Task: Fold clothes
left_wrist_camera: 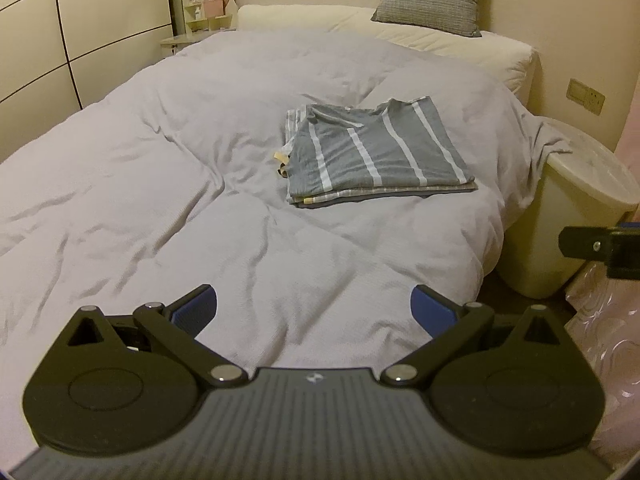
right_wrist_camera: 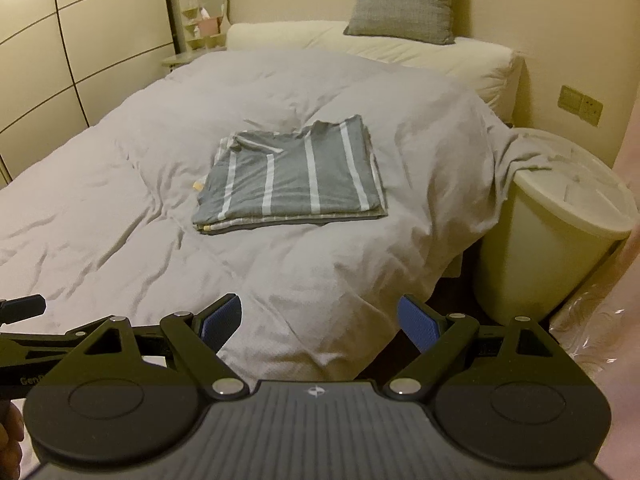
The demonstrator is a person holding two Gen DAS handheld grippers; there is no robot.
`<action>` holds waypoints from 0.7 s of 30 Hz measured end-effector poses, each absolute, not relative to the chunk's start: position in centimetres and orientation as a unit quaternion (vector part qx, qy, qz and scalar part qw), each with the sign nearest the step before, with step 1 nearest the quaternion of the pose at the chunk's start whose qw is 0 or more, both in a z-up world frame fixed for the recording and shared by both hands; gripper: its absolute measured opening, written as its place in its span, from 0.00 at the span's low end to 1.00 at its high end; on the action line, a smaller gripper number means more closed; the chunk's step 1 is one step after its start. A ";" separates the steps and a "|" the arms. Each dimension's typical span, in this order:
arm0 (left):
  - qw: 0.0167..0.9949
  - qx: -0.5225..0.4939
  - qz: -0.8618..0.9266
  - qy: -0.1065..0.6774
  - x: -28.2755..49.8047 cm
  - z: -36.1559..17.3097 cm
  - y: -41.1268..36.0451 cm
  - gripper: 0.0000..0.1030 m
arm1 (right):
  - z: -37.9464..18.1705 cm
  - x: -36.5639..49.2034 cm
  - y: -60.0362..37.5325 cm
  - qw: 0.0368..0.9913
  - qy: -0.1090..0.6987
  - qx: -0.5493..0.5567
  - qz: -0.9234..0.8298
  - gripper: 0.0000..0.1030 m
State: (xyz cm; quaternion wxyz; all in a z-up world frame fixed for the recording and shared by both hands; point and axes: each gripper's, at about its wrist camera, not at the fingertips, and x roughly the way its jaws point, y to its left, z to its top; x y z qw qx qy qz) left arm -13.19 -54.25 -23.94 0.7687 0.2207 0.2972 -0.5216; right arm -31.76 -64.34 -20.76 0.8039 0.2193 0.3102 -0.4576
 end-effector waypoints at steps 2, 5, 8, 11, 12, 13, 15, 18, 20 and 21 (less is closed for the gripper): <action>0.769 0.223 -0.521 0.295 -13.5 -23.4 -54.0 0.99 | -20.3 -32.0 -64.1 0.805 0.310 0.218 -0.456 0.85; 0.770 0.224 -0.522 0.290 -13.8 -22.5 -53.8 0.99 | -19.5 -32.5 -63.8 0.806 0.310 0.216 -0.456 0.85; 0.771 0.225 -0.522 0.286 -14.1 -21.7 -53.7 0.99 | -18.9 -32.8 -63.7 0.805 0.309 0.221 -0.455 0.85; 0.772 0.225 -0.523 0.283 -14.2 -21.0 -53.7 0.99 | -18.3 -33.0 -63.8 0.805 0.309 0.222 -0.455 0.85; 0.772 0.224 -0.524 0.281 -14.2 -20.8 -53.7 0.99 | -18.1 -33.1 -63.7 0.806 0.309 0.222 -0.454 0.85; 0.772 0.224 -0.524 0.280 -14.2 -20.6 -53.7 0.99 | -18.0 -33.1 -63.7 0.806 0.309 0.221 -0.454 0.85; 0.772 0.224 -0.525 0.279 -14.3 -20.4 -53.8 0.99 | -17.9 -33.3 -63.5 0.806 0.309 0.221 -0.453 0.85; 0.771 0.226 -0.527 0.276 -14.6 -20.3 -53.9 0.99 | -17.8 -33.4 -63.3 0.806 0.309 0.221 -0.453 0.85; 0.770 0.230 -0.530 0.272 -14.8 -20.3 -54.0 0.99 | -17.8 -33.6 -63.2 0.806 0.309 0.221 -0.453 0.85; 0.769 0.231 -0.531 0.270 -15.0 -20.2 -54.0 0.99 | -17.8 -33.7 -63.2 0.805 0.309 0.222 -0.454 0.85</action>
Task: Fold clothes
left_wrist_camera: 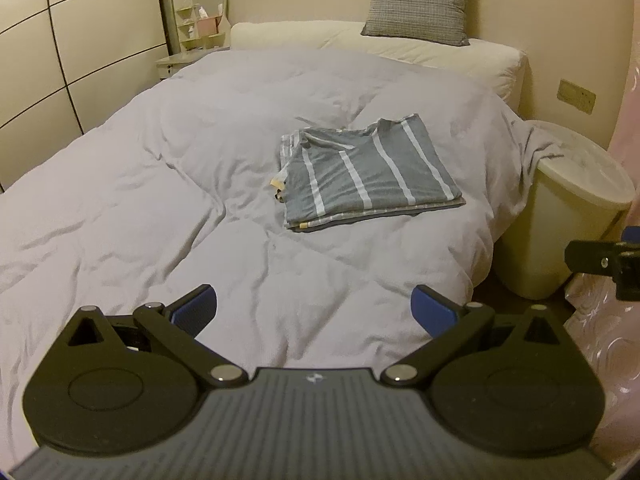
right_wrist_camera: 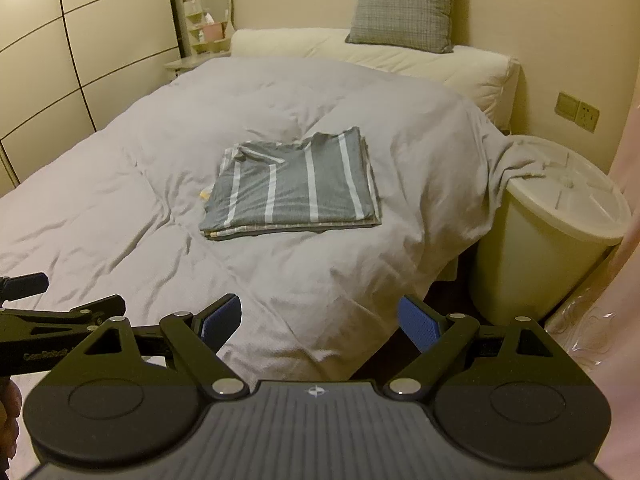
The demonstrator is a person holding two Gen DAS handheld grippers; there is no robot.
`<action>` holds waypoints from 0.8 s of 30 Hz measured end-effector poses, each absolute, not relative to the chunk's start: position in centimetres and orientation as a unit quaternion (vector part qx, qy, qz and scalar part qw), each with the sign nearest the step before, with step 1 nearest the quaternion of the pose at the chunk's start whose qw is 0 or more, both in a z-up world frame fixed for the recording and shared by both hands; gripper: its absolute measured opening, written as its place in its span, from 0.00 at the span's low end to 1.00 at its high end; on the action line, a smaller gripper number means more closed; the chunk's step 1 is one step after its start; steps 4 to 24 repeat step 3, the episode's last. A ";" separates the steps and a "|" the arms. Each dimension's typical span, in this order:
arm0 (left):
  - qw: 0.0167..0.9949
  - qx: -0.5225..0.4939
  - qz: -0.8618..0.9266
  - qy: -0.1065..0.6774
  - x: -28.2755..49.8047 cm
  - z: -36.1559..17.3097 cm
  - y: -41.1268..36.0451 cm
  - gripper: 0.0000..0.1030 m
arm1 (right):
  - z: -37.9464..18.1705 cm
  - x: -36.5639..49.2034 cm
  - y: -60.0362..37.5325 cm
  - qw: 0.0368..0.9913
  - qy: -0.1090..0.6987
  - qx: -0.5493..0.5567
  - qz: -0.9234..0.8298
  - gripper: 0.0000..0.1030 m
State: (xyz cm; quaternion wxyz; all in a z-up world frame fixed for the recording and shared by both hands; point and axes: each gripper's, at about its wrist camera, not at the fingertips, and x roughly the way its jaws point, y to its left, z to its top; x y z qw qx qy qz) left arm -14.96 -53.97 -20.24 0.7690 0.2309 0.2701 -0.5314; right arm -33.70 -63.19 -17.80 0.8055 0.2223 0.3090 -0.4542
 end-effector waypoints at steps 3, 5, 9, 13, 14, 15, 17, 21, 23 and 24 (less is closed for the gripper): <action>0.767 0.233 -0.537 0.265 -15.2 -20.1 -54.0 0.99 | -17.8 -33.9 -63.3 0.803 0.309 0.225 -0.457 0.85; 0.767 0.233 -0.537 0.265 -15.2 -20.1 -54.0 0.99 | -17.8 -33.9 -63.3 0.803 0.309 0.225 -0.457 0.85; 0.767 0.233 -0.537 0.265 -15.2 -20.1 -54.0 0.99 | -17.8 -33.9 -63.3 0.803 0.309 0.225 -0.457 0.85; 0.767 0.233 -0.537 0.265 -15.2 -20.1 -54.0 0.99 | -17.8 -33.9 -63.3 0.803 0.309 0.225 -0.457 0.85; 0.767 0.233 -0.537 0.265 -15.2 -20.1 -54.0 0.99 | -17.8 -33.9 -63.3 0.803 0.309 0.225 -0.457 0.85; 0.767 0.233 -0.537 0.265 -15.2 -20.1 -54.0 0.99 | -17.8 -33.9 -63.3 0.803 0.309 0.225 -0.457 0.85; 0.767 0.233 -0.537 0.265 -15.2 -20.1 -54.0 0.99 | -17.8 -33.9 -63.3 0.803 0.309 0.225 -0.457 0.85; 0.767 0.233 -0.537 0.265 -15.2 -20.1 -54.0 0.99 | -17.8 -33.9 -63.3 0.803 0.309 0.225 -0.457 0.85; 0.767 0.233 -0.537 0.265 -15.2 -20.1 -54.0 0.99 | -17.8 -33.9 -63.3 0.803 0.309 0.225 -0.457 0.85; 0.767 0.233 -0.537 0.265 -15.2 -20.1 -54.0 0.99 | -17.8 -33.9 -63.3 0.803 0.309 0.225 -0.457 0.85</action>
